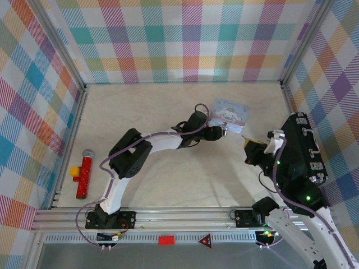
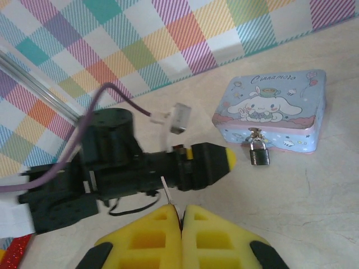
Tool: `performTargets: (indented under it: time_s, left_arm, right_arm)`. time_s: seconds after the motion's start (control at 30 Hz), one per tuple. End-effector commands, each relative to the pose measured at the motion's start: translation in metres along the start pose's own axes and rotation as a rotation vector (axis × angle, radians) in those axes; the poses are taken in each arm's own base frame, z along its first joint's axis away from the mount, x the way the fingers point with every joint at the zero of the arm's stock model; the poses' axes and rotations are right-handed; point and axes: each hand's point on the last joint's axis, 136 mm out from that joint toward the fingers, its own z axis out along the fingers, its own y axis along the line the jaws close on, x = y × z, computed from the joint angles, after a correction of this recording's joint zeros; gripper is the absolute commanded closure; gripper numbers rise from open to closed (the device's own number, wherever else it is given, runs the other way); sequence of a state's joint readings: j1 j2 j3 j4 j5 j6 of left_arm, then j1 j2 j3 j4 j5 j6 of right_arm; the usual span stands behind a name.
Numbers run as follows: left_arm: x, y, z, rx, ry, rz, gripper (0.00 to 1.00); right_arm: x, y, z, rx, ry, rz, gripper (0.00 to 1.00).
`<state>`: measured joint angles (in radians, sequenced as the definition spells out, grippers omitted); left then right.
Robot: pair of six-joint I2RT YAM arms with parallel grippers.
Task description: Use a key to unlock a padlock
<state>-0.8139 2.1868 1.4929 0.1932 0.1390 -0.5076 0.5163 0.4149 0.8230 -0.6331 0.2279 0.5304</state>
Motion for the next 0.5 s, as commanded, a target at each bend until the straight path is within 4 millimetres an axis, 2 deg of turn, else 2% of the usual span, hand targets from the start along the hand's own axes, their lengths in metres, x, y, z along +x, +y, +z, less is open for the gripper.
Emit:
performTargets:
  time_s: [0.0, 0.17, 0.47]
  left_arm:
    - [-0.021, -0.011, 0.017, 0.009, -0.100, 0.006, 0.34]
    - [-0.016, -0.004, 0.041, -0.036, -0.092, 0.008, 0.36]
    - [-0.004, -0.003, 0.070, -0.069, -0.058, 0.011, 0.41]
  right_arm:
    - [0.012, -0.014, -0.013, 0.036, 0.019, -0.008, 1.00]
    - [0.018, -0.017, -0.020, 0.029, 0.017, -0.002, 1.00]
    - [0.018, -0.016, -0.020, 0.019, 0.014, -0.021, 1.00]
